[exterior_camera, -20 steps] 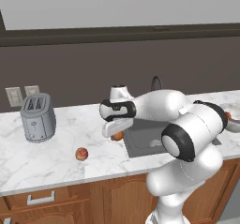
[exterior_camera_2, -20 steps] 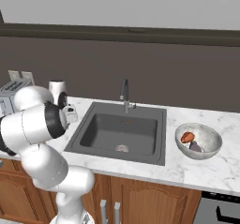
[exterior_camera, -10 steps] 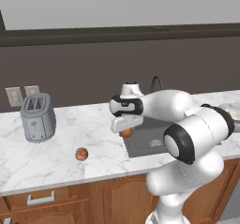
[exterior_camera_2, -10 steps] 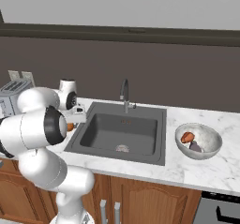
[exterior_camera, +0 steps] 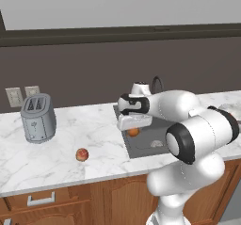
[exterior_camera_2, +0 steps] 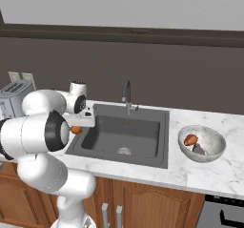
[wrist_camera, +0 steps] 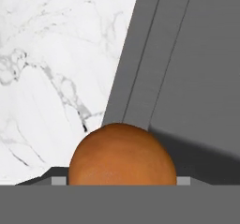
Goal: There is a mixed pile of frozen fruits and vegetables on the counter. Locate all the frozen vegetables and place the items in a bowl on the counter. Take all the frozen fruits and defrost them in a running sink.
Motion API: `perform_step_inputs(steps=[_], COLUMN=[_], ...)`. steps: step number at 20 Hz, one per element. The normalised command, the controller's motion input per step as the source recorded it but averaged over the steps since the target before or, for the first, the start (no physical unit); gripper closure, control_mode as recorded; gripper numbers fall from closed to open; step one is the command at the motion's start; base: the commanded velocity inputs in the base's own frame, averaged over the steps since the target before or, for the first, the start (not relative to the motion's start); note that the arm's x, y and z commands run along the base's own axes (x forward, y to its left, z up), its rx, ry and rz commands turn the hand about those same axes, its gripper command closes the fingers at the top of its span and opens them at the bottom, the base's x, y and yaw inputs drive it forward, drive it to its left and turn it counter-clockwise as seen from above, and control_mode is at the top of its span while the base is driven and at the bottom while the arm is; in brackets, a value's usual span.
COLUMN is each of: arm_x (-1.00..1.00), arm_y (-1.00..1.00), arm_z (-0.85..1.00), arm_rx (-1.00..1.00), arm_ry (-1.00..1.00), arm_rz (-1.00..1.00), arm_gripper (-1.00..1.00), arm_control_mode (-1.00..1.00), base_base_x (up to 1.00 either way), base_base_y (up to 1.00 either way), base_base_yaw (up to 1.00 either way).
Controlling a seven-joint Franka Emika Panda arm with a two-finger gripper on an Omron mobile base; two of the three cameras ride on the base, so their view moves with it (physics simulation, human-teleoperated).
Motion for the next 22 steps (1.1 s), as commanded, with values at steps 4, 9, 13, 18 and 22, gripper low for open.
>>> perform_step_inputs(steps=[4,9,13,18,22], arm_x=[0.02,0.06,0.20,0.18,0.31], arm_y=[-0.16,-0.46,-0.41,-0.31,-0.36], arm_z=[-0.02,-0.14,-0.04,-0.03,-0.17], arm_rx=[-0.01,-0.02,-0.05,-0.04,-0.01], arm_ry=[-0.07,-0.02,-0.02,-0.01,0.04], arm_rz=[-0.01,-0.05,0.00,0.00,0.00], arm_gripper=[1.00,1.00,1.00,1.00,1.00], arm_control_mode=[-1.00,-1.00,-1.00,-1.00,-1.00], base_base_x=[0.00,0.00,0.00,0.00,0.00], base_base_y=[0.00,0.00,0.00,0.00,0.00], base_base_yaw=[0.00,0.00,0.00,0.00,0.00])
